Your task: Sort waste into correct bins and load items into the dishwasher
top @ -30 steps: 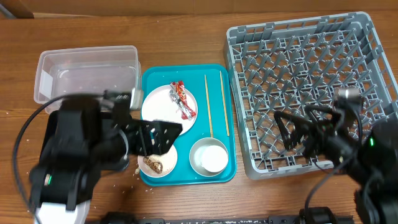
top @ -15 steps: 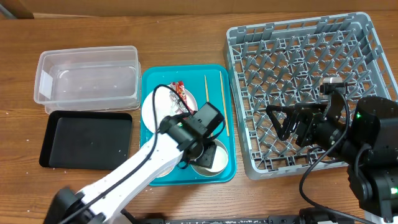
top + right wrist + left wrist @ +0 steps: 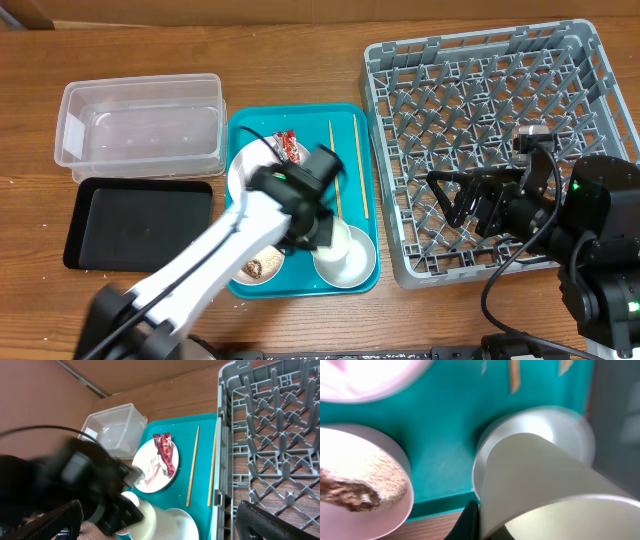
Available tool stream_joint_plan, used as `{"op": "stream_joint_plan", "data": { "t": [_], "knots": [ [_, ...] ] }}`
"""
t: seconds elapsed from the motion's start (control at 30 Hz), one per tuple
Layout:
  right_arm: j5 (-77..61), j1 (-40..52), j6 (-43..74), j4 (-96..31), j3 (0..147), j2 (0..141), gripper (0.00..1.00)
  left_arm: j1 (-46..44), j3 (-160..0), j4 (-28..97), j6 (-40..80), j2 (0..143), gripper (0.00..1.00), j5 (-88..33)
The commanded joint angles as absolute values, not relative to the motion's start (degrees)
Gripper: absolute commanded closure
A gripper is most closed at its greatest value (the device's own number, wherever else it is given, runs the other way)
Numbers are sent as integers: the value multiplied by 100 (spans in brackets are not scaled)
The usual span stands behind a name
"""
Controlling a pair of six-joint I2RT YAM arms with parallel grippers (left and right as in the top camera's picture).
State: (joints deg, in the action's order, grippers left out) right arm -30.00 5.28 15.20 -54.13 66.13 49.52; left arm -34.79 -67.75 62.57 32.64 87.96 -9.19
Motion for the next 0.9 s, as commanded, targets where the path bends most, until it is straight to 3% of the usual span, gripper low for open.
{"op": "stream_joint_plan", "data": {
  "t": [0.0,0.13,0.23,0.37,0.53,0.63,0.67,0.77,0.8,0.83,0.87],
  "knots": [
    [-3358,513,1546,-5424,6751,4952,0,-2447,-7201,6239,2620,7907,96,-2602],
    [-4136,637,1549,-5398,6751,5218,7,-611,-7210,6386,1044,7601,96,-6628],
    [-4672,978,1503,-5078,6751,5645,7,-311,-7210,6976,316,7653,96,-7699],
    [-6451,1581,873,-4117,6751,6254,12,-355,-7210,7653,-93,7649,96,-8058],
    [-6615,2329,1052,-3450,6751,6689,13,-355,-7210,7797,-285,7649,96,-8211],
    [-6608,2808,1120,-3085,6751,6799,23,-355,-7210,7752,-285,7649,96,-8200],
    [-6606,2991,1164,-2958,6751,6805,32,-355,-7210,7721,-285,7649,96,-8162],
    [-6606,3052,1223,-2827,6753,6805,40,-355,-7210,7730,-283,7649,96,-8093],
    [-6606,3048,1223,-2808,6753,6805,46,-355,-7210,7732,-283,7649,94,-8077],
    [-6606,3033,1221,-2808,6753,6794,45,-355,-7210,7732,-283,7649,82,-8073],
    [-6591,2991,1221,-2812,6753,6764,45,-355,-7210,7732,-283,7649,53,-8036]
  ]
}}
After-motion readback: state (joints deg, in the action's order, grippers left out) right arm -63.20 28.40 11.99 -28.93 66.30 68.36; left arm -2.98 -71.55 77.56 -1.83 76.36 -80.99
